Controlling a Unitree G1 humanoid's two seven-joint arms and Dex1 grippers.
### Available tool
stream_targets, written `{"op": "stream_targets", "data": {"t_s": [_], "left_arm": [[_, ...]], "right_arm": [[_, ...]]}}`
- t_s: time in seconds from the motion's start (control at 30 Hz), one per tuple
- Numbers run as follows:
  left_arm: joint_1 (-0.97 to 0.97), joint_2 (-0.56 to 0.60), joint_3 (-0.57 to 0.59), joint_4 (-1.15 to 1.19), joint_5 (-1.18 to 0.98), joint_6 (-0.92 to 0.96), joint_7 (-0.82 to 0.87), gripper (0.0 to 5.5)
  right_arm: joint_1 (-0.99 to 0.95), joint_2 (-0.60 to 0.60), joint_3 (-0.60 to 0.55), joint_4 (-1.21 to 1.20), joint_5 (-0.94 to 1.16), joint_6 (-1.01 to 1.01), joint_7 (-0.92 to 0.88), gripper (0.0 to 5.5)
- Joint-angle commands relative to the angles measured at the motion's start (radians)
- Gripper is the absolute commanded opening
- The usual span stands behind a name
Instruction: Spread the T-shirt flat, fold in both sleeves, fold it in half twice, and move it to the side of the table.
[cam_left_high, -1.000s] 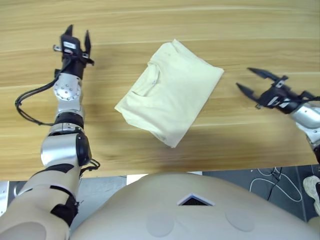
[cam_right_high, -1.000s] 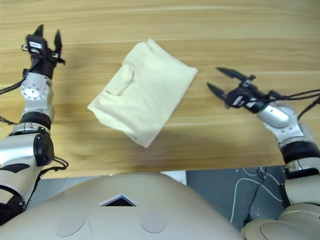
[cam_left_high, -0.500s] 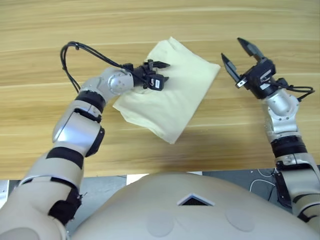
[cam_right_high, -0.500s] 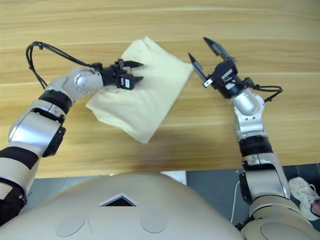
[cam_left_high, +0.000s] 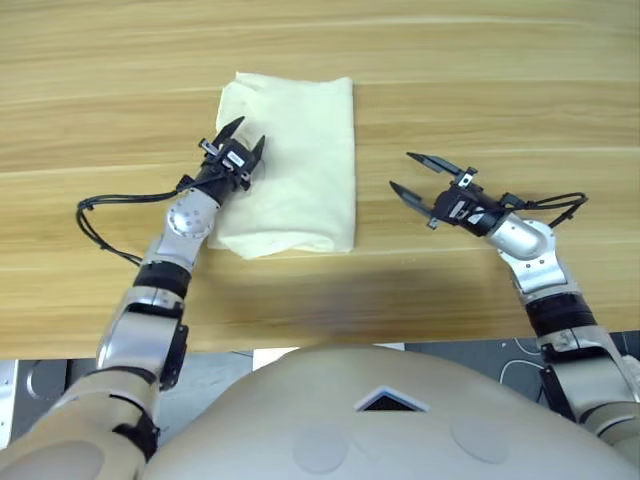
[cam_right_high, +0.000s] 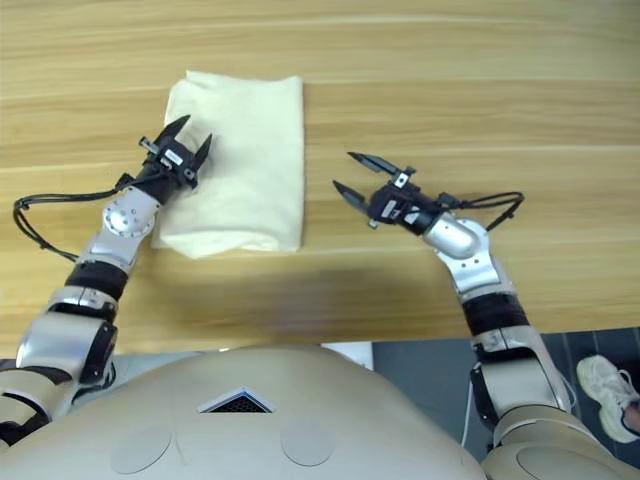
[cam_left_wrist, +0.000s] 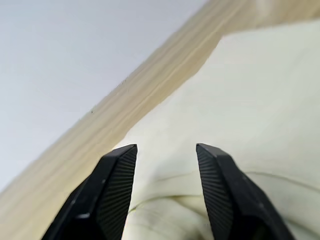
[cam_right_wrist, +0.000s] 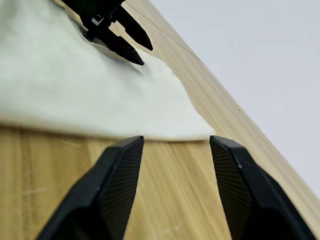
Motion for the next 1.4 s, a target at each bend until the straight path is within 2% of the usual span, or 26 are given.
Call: {"op": "stream_targets", "data": {"t_s": [0.03,0.17,0.33,0.5,0.57,0.67,0.77,0.93,1.07,1.2,1.27,1.4], "left_arm": [[-0.035,-0.069,0.095,-0.318,-0.131,0.165,0.016,2.19],[-0.112,-0.106,0.200,-0.412,-0.211,0.202,0.060,2.19],[-0.126,-0.123,0.275,-0.432,-0.247,0.182,0.076,2.19],[-0.152,-0.123,0.245,-0.282,-0.190,0.170,0.047,2.19],[-0.143,-0.116,0.200,-0.224,-0.197,0.158,-0.057,2.19],[-0.082,-0.075,0.149,-0.233,-0.201,0.092,-0.196,2.19],[-0.047,-0.047,0.202,-0.249,-0.247,0.062,-0.223,2.19],[-0.090,-0.034,0.296,-0.124,-0.247,0.080,-0.126,2.19],[-0.147,-0.004,0.344,0.037,-0.212,0.107,-0.025,2.19],[-0.090,0.038,0.245,0.049,-0.165,-0.010,-0.199,2.19],[-0.080,0.043,0.242,0.042,-0.213,-0.061,-0.288,2.19],[0.039,0.057,0.185,-0.101,-0.389,-0.153,-0.595,2.19]], "right_arm": [[0.069,0.014,0.037,-0.164,-0.035,0.038,0.018,2.44],[0.119,0.002,0.119,-0.320,-0.116,0.076,0.072,2.44],[0.088,0.000,0.154,-0.347,-0.159,0.117,0.111,2.44],[0.025,0.051,0.199,-0.264,-0.206,0.147,0.115,2.44],[0.006,0.066,0.207,-0.225,-0.223,0.146,0.106,2.44],[0.024,0.030,0.155,-0.253,-0.115,0.113,0.119,2.44],[0.083,-0.037,0.053,-0.283,0.015,0.092,0.117,2.44],[0.231,-0.115,0.019,-0.332,0.060,0.064,0.145,2.44],[0.298,-0.111,0.019,-0.380,0.085,0.067,0.146,2.44],[0.253,-0.055,0.012,-0.318,0.033,0.086,0.102,2.44],[0.214,-0.028,0.028,-0.281,-0.004,0.085,0.092,2.44],[0.171,0.000,0.046,-0.236,-0.042,0.079,0.086,2.44]]}}
